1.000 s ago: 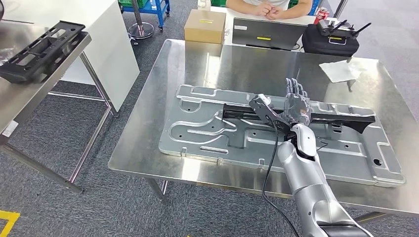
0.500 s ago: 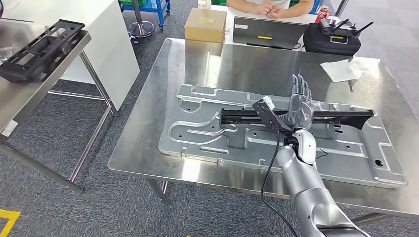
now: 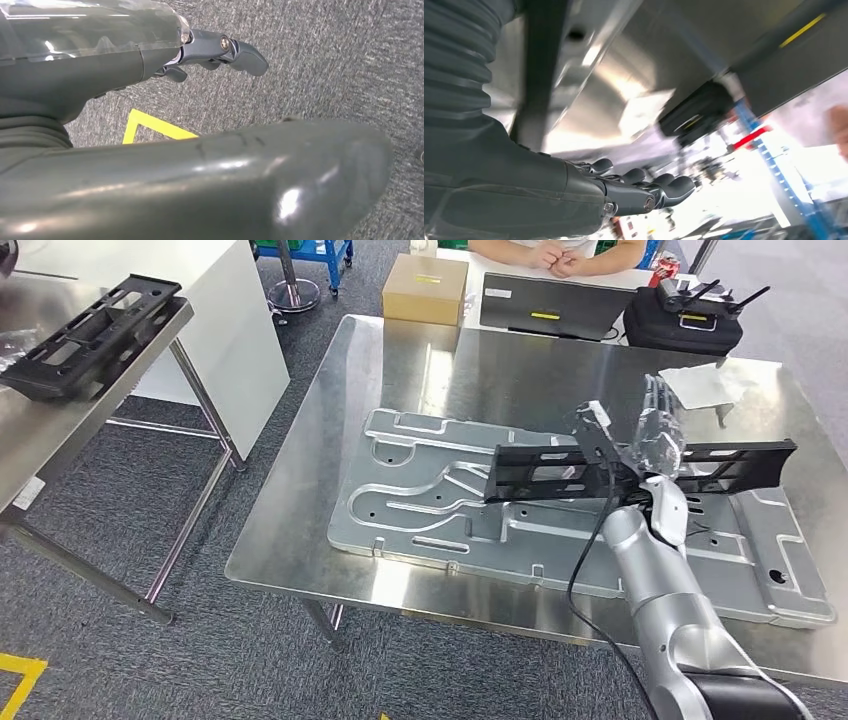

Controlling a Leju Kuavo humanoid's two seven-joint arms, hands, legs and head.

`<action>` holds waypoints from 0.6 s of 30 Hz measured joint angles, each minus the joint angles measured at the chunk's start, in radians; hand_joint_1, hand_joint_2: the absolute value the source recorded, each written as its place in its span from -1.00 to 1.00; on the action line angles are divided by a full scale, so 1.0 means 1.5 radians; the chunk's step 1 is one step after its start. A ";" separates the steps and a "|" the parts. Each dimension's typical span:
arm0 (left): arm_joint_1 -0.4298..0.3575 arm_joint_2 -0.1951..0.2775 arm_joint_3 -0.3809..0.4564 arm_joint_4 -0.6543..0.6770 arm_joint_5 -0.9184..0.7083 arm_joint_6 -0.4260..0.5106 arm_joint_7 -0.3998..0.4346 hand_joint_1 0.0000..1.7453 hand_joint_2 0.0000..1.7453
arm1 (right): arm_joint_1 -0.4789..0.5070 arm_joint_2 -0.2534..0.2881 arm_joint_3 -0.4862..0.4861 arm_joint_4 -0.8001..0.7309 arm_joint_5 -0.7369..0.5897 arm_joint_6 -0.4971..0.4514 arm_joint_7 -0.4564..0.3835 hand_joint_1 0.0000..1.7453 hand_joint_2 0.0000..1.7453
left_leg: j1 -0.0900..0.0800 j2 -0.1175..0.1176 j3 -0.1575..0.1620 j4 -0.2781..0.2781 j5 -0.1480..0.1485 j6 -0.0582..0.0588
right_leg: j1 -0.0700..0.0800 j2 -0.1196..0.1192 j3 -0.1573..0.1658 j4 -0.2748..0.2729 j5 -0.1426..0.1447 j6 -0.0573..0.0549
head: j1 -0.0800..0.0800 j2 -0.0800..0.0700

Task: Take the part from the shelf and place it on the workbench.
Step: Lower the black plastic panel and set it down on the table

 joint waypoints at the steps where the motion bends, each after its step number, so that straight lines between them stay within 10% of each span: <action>1: 0.000 0.000 0.000 0.000 -0.002 -0.002 0.000 -1.00 -1.00 | -0.006 -0.011 -0.006 0.003 0.002 0.004 0.007 -1.00 1.00 | 0.000 0.000 0.000 0.000 0.000 0.000 | 0.000 0.000 0.000 0.000 0.000 0.000 | 0.000 0.000; 18: 0.003 0.006 -0.012 0.000 -0.018 -0.031 -0.003 -1.00 -1.00 | -0.046 -0.178 -0.121 0.026 -0.020 0.089 -0.003 -1.00 1.00 | -0.001 -0.002 -0.004 0.000 0.000 0.001 | -0.001 -0.001 -0.004 0.000 0.000 0.001 | 0.000 0.000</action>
